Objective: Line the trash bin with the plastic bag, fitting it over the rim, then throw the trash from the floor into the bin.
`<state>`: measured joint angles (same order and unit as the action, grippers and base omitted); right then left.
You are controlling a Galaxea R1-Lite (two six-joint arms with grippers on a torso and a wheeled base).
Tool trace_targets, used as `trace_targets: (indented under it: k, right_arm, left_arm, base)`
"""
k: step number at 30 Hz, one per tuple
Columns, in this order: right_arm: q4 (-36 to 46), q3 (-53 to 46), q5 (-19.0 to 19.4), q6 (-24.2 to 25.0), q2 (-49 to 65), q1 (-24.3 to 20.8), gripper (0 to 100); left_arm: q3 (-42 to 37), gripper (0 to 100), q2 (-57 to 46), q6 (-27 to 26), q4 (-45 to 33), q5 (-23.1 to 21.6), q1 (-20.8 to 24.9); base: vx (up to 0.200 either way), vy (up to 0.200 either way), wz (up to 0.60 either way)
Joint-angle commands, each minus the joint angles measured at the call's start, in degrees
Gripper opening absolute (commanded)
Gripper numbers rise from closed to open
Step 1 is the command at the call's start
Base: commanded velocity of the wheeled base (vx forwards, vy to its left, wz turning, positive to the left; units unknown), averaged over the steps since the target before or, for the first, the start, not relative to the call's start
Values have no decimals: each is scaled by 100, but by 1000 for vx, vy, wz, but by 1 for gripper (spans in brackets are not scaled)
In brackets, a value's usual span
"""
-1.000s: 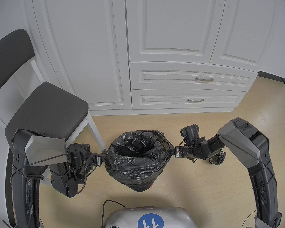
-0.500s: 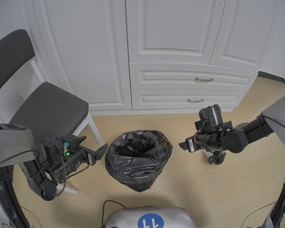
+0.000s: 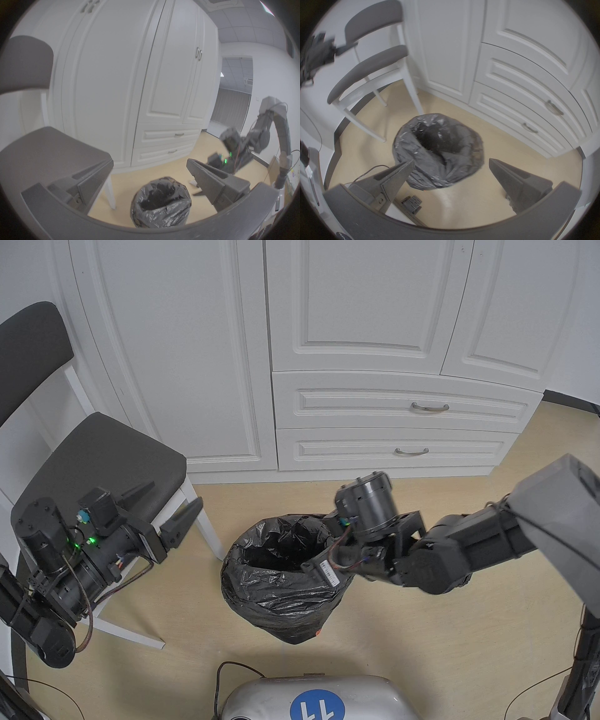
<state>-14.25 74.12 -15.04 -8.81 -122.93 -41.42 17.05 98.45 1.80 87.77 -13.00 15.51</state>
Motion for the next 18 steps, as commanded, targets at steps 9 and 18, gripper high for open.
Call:
trace_targets:
  k: [9,18]
  right_arm:
    - [265,1430,1329,-428,-1629,-287,100]
    - [309,2115,1513,-358,-2323,-6,100]
  left_arm:
    - [351,100,-696,13,-6,-89,-1015]
    - [421,100,-564,92,-6,-309,-1252]
  base:
    - [0,0,0]
    - [0,0,0]
